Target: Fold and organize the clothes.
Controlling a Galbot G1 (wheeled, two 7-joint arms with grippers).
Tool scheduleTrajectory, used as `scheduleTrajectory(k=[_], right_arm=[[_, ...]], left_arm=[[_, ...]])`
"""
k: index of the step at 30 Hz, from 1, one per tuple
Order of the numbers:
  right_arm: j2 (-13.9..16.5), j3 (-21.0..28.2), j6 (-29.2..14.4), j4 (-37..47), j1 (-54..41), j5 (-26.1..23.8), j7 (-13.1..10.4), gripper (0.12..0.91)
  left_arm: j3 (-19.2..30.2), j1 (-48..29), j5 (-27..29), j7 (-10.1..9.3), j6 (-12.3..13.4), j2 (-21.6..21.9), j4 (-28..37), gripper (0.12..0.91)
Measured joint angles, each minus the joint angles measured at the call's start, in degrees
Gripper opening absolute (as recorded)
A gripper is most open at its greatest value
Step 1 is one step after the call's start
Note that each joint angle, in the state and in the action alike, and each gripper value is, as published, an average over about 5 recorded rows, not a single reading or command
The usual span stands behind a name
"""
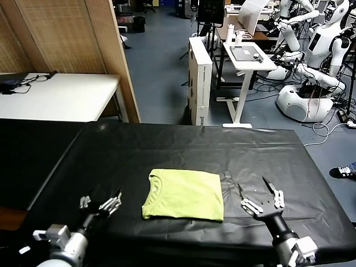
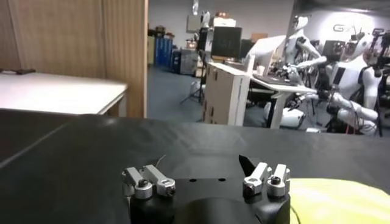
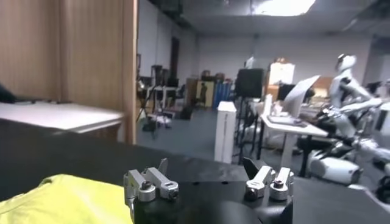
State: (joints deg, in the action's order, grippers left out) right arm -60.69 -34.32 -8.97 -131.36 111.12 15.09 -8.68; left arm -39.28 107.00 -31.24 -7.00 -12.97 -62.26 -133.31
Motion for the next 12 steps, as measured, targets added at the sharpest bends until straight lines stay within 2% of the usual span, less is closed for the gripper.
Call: scheduleTrajectory(k=[4, 12], right_arm=[[-1.6, -0.5, -0.6, -1.3, 3.2, -1.2, -0.1, 0.907], [-3.0, -1.6, -0.4, -1.8, 4.9, -0.8, 0.0, 0.907]], left_arm=[[-0.8, 3.3, 1.1, 0.32, 0.4, 0.0, -1.2, 0.907], [-1.3, 7.2, 1.5, 0.74, 1.1, -0.1, -2.1, 0.907]])
